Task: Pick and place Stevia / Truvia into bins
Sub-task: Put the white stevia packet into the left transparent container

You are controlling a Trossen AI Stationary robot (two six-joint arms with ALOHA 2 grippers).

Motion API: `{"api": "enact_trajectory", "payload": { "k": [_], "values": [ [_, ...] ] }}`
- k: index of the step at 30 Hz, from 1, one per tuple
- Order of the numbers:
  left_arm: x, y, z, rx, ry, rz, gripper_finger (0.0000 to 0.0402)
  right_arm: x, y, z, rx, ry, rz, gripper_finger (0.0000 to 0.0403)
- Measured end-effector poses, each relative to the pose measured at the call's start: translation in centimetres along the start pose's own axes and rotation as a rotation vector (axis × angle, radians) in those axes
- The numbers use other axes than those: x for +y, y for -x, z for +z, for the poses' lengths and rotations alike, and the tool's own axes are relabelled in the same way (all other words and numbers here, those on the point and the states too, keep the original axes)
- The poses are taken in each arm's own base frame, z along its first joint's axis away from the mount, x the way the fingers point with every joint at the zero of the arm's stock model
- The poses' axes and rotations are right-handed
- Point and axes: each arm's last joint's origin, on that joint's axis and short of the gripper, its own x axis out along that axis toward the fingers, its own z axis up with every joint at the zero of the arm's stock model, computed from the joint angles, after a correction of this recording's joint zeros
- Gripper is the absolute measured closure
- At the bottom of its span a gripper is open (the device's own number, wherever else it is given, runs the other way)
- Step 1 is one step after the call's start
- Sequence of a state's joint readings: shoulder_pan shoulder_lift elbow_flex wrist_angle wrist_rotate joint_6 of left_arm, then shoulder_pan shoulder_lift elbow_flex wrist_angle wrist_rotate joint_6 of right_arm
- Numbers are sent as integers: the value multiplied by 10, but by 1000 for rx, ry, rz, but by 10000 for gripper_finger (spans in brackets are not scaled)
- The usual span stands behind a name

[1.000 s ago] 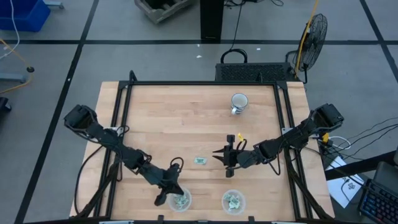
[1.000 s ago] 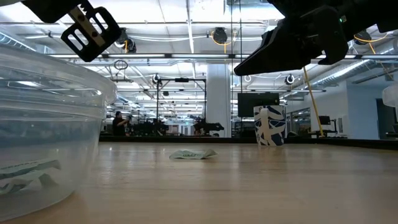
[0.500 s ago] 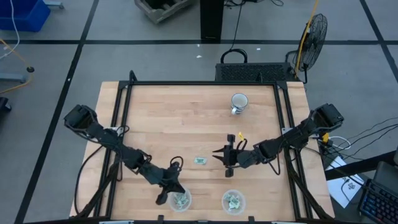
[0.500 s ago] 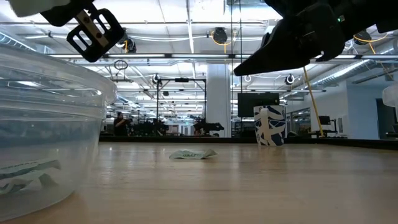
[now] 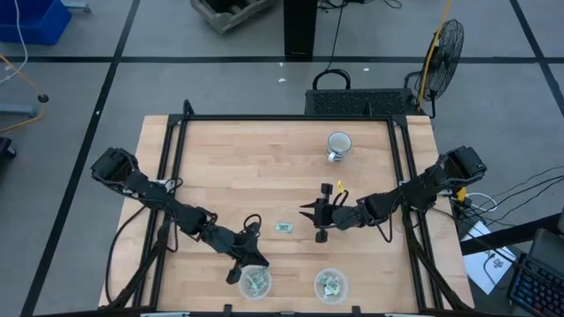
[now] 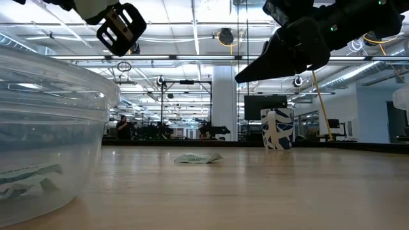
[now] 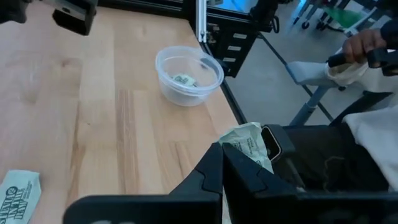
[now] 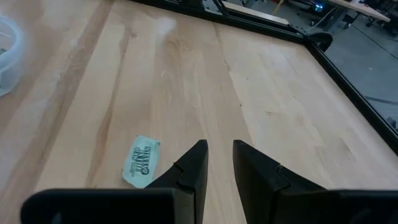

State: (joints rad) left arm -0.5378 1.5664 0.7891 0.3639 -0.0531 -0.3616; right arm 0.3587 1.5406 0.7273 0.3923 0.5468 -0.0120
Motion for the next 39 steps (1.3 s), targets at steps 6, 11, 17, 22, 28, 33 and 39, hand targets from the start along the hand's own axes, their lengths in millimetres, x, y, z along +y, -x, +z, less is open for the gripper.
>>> {"api": "enact_trajectory", "payload": {
  "k": [6,11,17,22,28,33,39],
  "values": [
    [-2,0,-1,3,-39,-4,397,2,-1,0,-2,16,133,332],
    [4,0,1,-12,-49,38,399,9,1,0,-8,24,374,332],
    [11,0,4,-17,-51,58,399,19,11,4,-34,31,583,332],
    [16,0,6,-27,-95,75,399,23,21,10,-67,35,617,332],
    [26,0,10,-36,-124,106,400,27,27,11,-21,-64,643,332],
    [37,0,14,-42,-161,124,400,31,30,9,-15,-36,713,332],
    [59,2,21,-46,-186,154,400,25,26,9,-54,83,627,332]
  ]
}}
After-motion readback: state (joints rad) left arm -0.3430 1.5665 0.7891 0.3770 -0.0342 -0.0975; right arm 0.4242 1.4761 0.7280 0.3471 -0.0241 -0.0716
